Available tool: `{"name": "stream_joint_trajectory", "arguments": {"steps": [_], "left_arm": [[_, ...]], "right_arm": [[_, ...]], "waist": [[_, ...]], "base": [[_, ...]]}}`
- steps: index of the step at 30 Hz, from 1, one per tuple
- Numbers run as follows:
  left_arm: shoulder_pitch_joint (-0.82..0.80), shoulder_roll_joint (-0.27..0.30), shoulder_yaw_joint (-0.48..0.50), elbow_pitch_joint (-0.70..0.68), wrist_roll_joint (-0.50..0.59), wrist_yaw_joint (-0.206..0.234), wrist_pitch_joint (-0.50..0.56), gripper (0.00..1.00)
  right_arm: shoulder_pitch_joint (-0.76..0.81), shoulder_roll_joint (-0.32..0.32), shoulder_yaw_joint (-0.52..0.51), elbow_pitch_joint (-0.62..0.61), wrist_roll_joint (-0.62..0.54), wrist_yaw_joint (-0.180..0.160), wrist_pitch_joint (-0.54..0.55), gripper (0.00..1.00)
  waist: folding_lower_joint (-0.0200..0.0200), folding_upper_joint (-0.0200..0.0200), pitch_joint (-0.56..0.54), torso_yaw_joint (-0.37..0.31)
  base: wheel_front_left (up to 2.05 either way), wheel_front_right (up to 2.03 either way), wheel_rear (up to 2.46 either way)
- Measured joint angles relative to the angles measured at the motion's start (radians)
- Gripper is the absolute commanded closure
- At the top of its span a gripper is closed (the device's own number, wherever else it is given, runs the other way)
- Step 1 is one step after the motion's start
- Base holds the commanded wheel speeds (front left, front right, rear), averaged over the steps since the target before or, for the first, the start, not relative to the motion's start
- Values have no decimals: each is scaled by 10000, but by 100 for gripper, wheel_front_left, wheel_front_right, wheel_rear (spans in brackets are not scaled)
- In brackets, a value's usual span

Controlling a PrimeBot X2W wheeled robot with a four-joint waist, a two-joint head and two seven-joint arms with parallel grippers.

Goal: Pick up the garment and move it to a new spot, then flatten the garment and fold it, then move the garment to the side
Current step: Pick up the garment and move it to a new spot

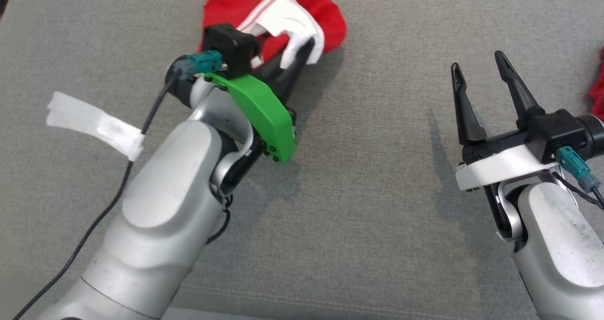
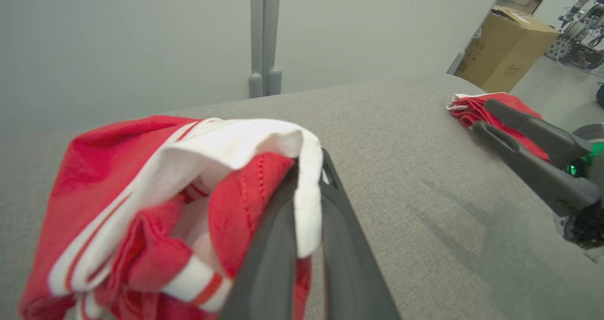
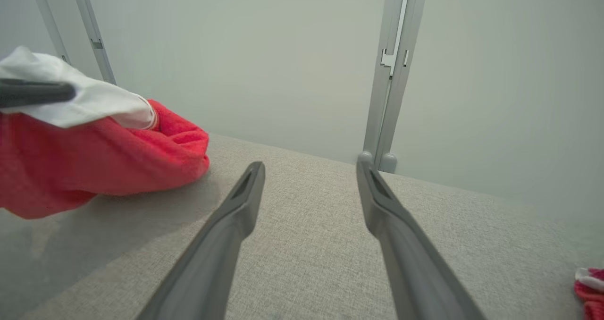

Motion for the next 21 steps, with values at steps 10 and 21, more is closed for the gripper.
{"name": "stream_joint_trajectory", "arguments": {"steps": [10, 21], "left_arm": [[588, -15, -3248, -2288, -1540, 10, 1641, 100], [1725, 336, -2368, -221, -1072, 468, 1567, 0]], "right_arm": [[84, 330, -27, -384, 341, -67, -17, 0], [1034, 155, 190, -364, 474, 278, -17, 0]], "waist": [[0, 0, -473, -1190], [0, 0, -785, -2248]], "base": [[0, 0, 0], [0, 0, 0]]}}
